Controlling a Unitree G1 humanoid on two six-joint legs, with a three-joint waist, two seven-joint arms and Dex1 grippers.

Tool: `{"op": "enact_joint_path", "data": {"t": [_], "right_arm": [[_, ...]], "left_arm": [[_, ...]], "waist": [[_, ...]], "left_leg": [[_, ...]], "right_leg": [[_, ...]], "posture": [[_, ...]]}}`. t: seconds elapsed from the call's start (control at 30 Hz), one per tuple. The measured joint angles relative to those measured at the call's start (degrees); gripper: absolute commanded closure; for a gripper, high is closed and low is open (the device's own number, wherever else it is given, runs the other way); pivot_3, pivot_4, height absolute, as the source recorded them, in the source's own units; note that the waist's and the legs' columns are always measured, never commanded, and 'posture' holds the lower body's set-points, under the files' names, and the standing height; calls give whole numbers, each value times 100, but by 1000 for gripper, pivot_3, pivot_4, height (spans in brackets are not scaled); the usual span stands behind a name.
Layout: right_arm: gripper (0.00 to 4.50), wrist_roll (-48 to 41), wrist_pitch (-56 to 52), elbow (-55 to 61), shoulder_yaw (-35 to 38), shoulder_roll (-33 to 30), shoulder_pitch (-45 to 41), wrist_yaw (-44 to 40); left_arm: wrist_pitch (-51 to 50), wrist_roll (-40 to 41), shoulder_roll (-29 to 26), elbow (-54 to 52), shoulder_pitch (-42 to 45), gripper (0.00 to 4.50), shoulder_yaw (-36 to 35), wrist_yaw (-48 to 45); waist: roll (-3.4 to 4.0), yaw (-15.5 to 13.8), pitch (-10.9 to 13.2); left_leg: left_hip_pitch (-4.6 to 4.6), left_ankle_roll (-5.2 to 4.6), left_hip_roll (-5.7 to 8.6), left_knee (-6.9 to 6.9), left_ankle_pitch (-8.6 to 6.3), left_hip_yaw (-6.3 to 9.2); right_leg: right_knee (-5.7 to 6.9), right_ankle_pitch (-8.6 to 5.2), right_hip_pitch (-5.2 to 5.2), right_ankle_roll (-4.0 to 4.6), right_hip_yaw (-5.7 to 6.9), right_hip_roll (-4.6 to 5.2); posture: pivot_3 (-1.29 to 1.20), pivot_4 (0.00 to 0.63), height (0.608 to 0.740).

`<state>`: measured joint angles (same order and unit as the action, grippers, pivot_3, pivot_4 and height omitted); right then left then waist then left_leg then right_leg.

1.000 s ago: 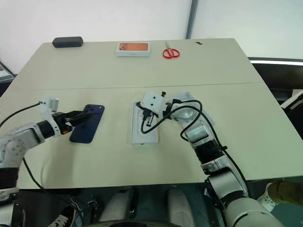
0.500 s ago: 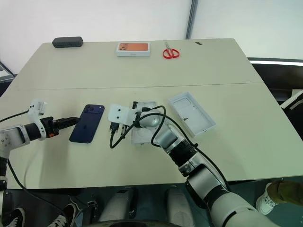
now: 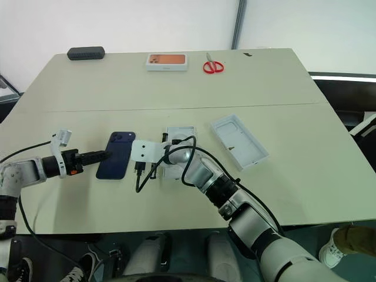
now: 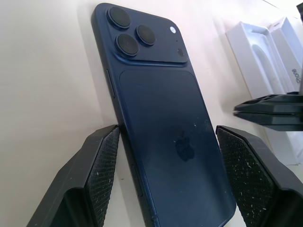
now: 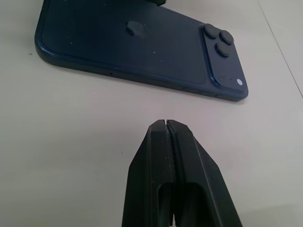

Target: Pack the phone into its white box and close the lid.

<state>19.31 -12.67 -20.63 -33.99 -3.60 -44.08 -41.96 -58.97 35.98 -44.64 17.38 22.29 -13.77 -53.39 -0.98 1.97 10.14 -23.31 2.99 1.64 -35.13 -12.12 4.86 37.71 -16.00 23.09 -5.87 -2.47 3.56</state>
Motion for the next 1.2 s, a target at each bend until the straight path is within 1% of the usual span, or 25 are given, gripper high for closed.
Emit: {"op": "enact_joint_path", "data": {"t": [0.37, 0.5, 0.6, 0.67, 0.87, 1.0, 1.2], "right_arm": [[4456, 192, -310, -225, -133, 161, -192, -128], [4456, 205, -308, -379, -131, 234, -225, -100], [4456, 229, -290, -427, -119, 215, -226, -98], [4456, 234, -290, -435, -114, 208, -225, -102], [4456, 238, -260, -435, -110, 197, -225, -105], [4456, 241, -211, -441, -112, 184, -224, -99], [4456, 239, -182, -434, -110, 132, -222, -111]], "left_arm": [[-40, -91, 154, -24, 37, 1068, 0, 19], [-189, -67, 341, -332, -57, 1068, 2, 72], [-327, -36, 496, -538, -112, 1068, 0, 165], [-423, -21, 594, -598, -98, 1068, -15, 198], [-965, 236, 907, -438, 83, 1068, -253, 281], [-1016, 294, 1002, -432, 91, 1068, -269, 353], [-973, 344, 1174, -47, 273, 1068, -461, 472]], "waist": [[9, -13, -27], [10, -48, -27], [13, -80, -30], [16, -90, -35], [17, -95, -37], [16, -90, -37], [16, -105, -38]], "left_leg": [[30, -1, 1, 6, -1, 2], [48, -4, 3, 9, -3, 2], [87, -8, 3, 22, -7, 1], [92, -9, 3, 25, -7, 2], [92, -9, 4, 24, -7, 2], [91, -8, 4, 25, -7, 3], [92, -8, 5, 24, -7, 7]], "right_leg": [[-8, -2, -34, -2, 0, 0], [-19, -3, -56, -3, 1, 4], [-37, -4, -75, -3, 1, 5], [-42, -5, -80, -3, 2, 5], [-42, -4, -79, -4, 1, 5], [-42, -4, -79, -4, 1, 5], [-43, -4, -79, -3, 3, 5]], "posture": [[0, 150, 740], [0, 150, 740], [0, 150, 740], [0, 150, 740], [0, 150, 740], [0, 150, 740], [0, 150, 740]]}}
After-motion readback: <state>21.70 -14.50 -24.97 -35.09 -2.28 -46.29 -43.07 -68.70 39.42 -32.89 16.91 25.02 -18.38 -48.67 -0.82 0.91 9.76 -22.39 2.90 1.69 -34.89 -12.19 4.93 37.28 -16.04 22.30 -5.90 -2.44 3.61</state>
